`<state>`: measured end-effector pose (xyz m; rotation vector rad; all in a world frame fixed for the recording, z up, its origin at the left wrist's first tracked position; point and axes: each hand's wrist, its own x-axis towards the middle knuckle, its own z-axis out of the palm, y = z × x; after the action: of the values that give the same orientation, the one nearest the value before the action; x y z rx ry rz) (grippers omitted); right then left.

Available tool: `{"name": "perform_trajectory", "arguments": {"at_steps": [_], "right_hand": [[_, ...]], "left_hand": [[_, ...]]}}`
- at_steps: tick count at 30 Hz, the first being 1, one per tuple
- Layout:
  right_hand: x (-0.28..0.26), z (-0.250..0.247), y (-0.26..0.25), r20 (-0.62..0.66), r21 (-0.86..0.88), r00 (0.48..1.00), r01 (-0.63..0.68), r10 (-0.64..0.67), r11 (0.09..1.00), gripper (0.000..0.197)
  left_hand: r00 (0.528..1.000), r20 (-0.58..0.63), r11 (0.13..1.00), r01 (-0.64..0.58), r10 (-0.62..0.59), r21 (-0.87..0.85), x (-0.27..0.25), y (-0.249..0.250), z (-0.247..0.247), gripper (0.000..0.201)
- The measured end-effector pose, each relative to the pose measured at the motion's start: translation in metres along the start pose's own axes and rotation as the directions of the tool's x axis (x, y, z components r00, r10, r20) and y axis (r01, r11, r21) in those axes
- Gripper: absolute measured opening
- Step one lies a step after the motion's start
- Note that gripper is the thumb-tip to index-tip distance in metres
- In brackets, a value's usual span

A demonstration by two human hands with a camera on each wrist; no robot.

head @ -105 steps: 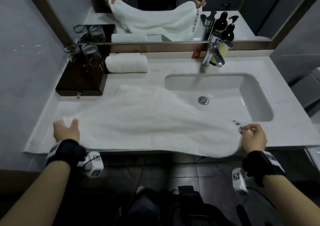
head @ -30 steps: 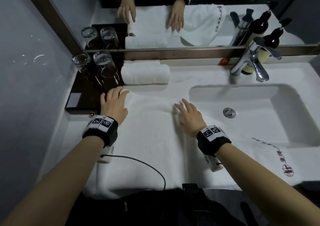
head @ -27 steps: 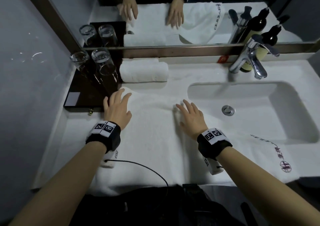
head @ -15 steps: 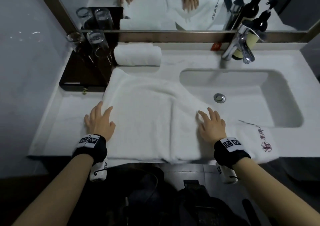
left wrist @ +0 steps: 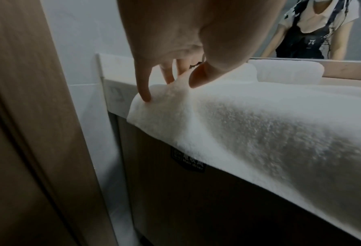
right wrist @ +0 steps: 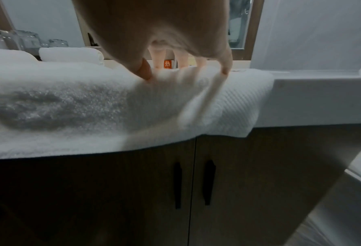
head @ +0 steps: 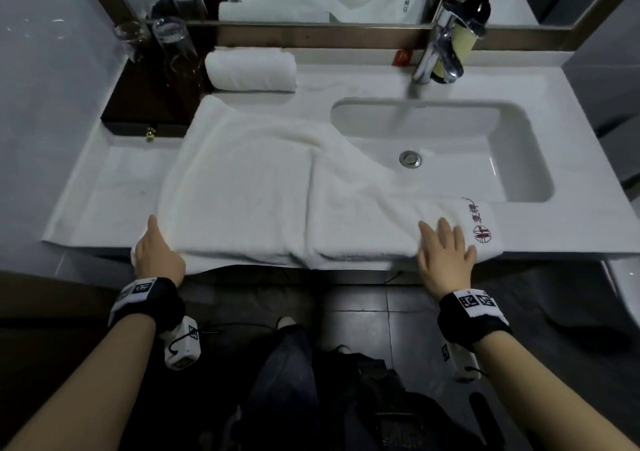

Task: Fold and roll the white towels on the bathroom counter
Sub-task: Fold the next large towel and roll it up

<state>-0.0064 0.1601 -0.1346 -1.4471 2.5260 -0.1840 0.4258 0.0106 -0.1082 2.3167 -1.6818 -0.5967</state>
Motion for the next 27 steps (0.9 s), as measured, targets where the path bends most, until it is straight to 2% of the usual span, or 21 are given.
{"name": "perform_trajectory", "arguments": {"at_steps": [3, 5, 7, 9, 11, 13, 15, 18, 20, 22, 25, 27], "right_hand": [[-0.007, 0.001, 0.007, -0.025, 0.031, 0.999, 0.022, -0.021, 0.999, 0.051], [-0.008, -0.001, 0.013, -0.116, 0.094, 0.993, 0.029, -0.018, 0.995, 0.049], [-0.008, -0.004, 0.021, -0.191, 0.170, 0.976, -0.077, 0.110, 0.982, 0.051], [-0.007, -0.006, 0.026, -0.221, 0.251, 0.943, -0.193, 0.251, 0.948, 0.054], [-0.003, -0.005, 0.026, -0.243, 0.307, 0.922, -0.220, 0.300, 0.926, 0.056], [0.002, -0.004, 0.025, -0.228, 0.313, 0.919, -0.244, 0.322, 0.918, 0.059], [0.009, -0.006, 0.025, -0.206, 0.317, 0.909, -0.289, 0.363, 0.903, 0.064], [0.014, -0.010, 0.022, -0.160, 0.259, 0.861, -0.435, 0.482, 0.863, 0.072], [0.013, -0.009, 0.018, -0.151, 0.194, 0.856, -0.465, 0.494, 0.864, 0.074], [0.013, -0.008, 0.015, -0.170, 0.160, 0.860, -0.459, 0.482, 0.874, 0.067], [0.018, -0.010, 0.014, -0.230, 0.157, 0.858, -0.433, 0.459, 0.888, 0.044], [0.023, -0.013, 0.019, -0.210, 0.186, 0.873, -0.407, 0.440, 0.895, 0.036]], "left_hand": [[0.992, -0.033, 0.992, -0.117, 0.119, 0.051, -0.007, 0.002, 0.008, 0.059], [0.990, -0.066, 0.992, -0.125, 0.125, 0.008, -0.010, -0.001, 0.013, 0.058], [0.989, -0.146, 0.988, -0.023, 0.001, -0.151, -0.011, -0.004, 0.017, 0.056], [0.969, -0.181, 0.948, 0.105, -0.165, -0.300, -0.007, -0.008, 0.018, 0.052], [0.934, -0.120, 0.871, 0.259, -0.336, -0.418, 0.003, -0.012, 0.020, 0.055], [0.907, -0.048, 0.785, 0.335, -0.418, -0.521, 0.010, -0.016, 0.023, 0.060], [0.900, -0.051, 0.754, 0.331, -0.433, -0.568, 0.014, -0.020, 0.026, 0.062], [0.906, -0.058, 0.746, 0.307, -0.419, -0.591, 0.016, -0.033, 0.025, 0.061], [0.918, -0.035, 0.772, 0.310, -0.394, -0.555, 0.019, -0.042, 0.022, 0.053], [0.927, -0.011, 0.806, 0.321, -0.376, -0.497, 0.021, -0.045, 0.020, 0.045], [0.935, -0.005, 0.805, 0.303, -0.354, -0.510, 0.019, -0.039, 0.018, 0.035], [0.943, -0.032, 0.817, 0.270, -0.331, -0.509, 0.013, -0.032, 0.020, 0.027]]}}
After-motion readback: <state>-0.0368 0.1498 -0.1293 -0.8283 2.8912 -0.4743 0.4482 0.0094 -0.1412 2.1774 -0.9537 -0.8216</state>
